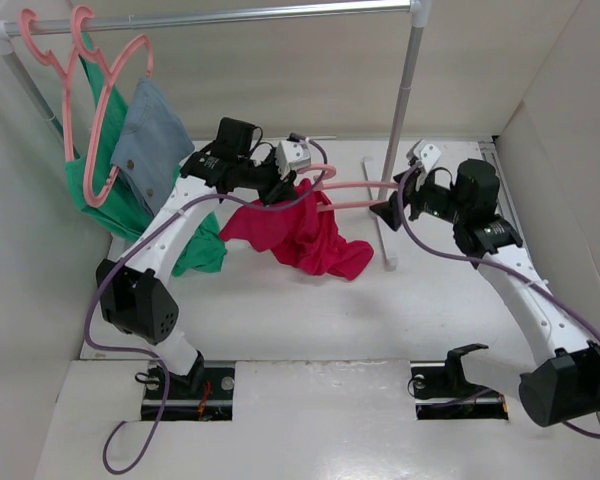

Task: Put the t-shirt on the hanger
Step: Place tshirt on hanger

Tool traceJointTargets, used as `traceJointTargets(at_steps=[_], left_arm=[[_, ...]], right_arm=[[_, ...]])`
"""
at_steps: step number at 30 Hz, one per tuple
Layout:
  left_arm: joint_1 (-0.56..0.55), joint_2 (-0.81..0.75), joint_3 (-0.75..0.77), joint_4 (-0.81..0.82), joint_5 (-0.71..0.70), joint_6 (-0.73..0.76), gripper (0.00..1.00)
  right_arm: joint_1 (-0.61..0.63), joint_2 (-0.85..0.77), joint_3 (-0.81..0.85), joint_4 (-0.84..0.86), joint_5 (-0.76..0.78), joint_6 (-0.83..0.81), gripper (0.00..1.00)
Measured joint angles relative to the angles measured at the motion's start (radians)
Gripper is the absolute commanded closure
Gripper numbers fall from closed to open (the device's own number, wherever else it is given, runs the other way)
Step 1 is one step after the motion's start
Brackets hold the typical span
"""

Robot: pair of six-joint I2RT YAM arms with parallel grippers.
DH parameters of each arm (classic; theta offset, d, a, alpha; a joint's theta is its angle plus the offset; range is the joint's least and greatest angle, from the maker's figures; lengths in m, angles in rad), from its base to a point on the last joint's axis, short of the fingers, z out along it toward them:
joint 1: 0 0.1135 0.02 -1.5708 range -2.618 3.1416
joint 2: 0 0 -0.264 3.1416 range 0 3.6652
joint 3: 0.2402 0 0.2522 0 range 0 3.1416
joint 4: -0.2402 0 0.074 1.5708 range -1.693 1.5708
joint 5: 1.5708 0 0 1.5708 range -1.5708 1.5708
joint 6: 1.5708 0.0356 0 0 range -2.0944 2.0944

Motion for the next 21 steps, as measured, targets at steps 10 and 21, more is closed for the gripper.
traceJointTargets(at_steps=[10, 21], left_arm=[[0.021, -0.024, -0.066, 0.147, -0.143, -0.274, 1.0], [0.019, -0.048, -0.104, 0.195, -0.166, -0.358, 1.0]], right_arm=[[0.335, -0.059, 0.126, -0.004, 0.553, 0.119, 0.54], [0.455, 0.364, 0.202, -0.087, 0.589, 0.163, 0.43]])
